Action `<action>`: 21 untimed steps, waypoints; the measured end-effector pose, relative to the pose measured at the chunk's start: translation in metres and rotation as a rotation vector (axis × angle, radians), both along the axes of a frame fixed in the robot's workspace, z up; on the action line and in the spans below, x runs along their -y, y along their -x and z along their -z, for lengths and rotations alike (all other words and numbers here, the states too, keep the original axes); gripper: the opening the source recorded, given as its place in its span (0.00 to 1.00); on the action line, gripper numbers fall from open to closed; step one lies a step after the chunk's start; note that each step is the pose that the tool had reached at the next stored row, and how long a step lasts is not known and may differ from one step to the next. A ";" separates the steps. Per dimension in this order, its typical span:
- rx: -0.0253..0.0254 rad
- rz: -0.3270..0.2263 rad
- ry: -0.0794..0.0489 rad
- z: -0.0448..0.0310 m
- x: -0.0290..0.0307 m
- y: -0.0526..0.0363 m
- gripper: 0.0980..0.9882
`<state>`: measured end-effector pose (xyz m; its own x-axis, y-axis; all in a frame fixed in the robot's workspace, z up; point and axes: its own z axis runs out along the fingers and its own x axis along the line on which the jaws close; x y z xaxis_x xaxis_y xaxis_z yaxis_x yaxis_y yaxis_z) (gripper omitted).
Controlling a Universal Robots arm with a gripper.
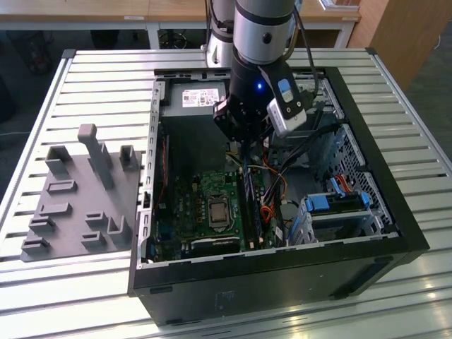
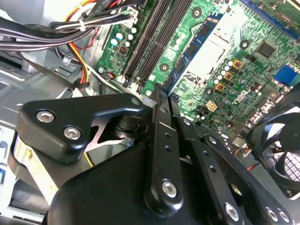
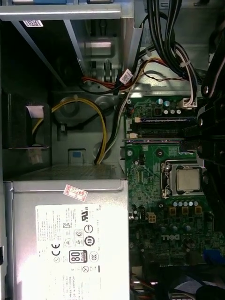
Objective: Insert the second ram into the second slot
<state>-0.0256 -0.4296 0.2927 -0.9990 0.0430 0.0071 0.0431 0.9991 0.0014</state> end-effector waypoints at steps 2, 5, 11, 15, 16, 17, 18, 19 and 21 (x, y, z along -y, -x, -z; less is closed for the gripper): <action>-0.0008 0.000 0.000 0.0007 0.0002 0.0000 0.04; -0.0020 0.000 0.000 0.0018 0.0021 0.0000 0.04; -0.0021 0.000 0.000 0.0064 0.0036 -0.0009 0.04; -0.0021 -0.011 -0.001 0.0084 0.0036 -0.0024 0.04; -0.0022 -0.011 -0.001 0.0086 0.0036 -0.0024 0.04; -0.0022 -0.011 -0.001 0.0087 0.0037 -0.0025 0.04; -0.0022 -0.011 -0.001 0.0089 0.0037 -0.0025 0.04; -0.0021 -0.011 -0.002 0.0095 0.0036 -0.0025 0.04; -0.0022 -0.012 -0.001 0.0121 0.0036 -0.0026 0.04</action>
<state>-0.0231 -0.4332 0.2806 -0.9995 0.0315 0.0093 0.0316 0.9995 0.0027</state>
